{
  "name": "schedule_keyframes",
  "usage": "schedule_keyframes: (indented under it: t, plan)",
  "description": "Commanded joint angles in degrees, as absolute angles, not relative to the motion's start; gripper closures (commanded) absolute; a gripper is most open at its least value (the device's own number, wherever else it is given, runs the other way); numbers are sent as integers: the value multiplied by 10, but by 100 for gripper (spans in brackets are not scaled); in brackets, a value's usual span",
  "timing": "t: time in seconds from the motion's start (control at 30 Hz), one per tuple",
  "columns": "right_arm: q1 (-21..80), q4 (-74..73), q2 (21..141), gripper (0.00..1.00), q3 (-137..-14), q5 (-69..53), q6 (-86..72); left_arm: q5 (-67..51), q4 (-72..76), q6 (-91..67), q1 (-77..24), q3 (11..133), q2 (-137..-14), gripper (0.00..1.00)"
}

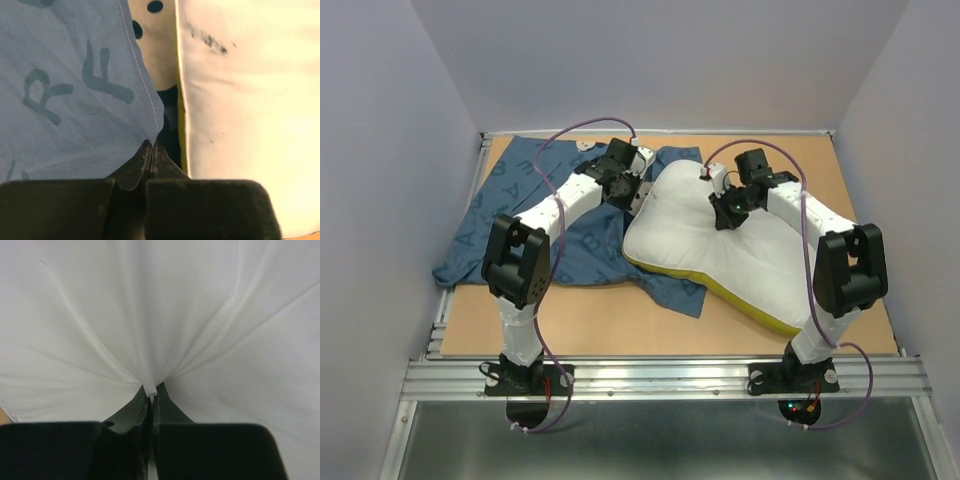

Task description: Put the pillow into the pillowcase

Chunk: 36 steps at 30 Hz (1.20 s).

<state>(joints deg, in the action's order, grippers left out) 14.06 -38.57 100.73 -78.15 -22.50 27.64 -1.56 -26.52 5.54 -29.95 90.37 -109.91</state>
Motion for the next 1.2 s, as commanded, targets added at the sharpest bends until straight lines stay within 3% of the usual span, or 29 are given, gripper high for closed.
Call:
schedule_keyframes:
  t: [0.0, 0.2, 0.47, 0.63, 0.87, 1.17]
  plan:
    - [141, -364, 919, 99, -737, -250, 323, -43, -269, 55, -288, 888, -1049, 100]
    - [143, -416, 846, 99, -679, -322, 425, -124, -259, 75, -265, 867, -1026, 100]
    - [152, -436, 839, 100, -683, -302, 480, -247, -264, 137, -265, 789, -948, 100]
    - [183, -466, 811, 99, -665, -341, 518, -255, -270, 137, -264, 785, -933, 100]
    - [239, -503, 797, 99, -639, -298, 597, -266, -274, 136, -264, 799, -930, 100]
    - [243, -526, 884, 100, -741, -260, 617, -297, -276, 157, -265, 774, -910, 100]
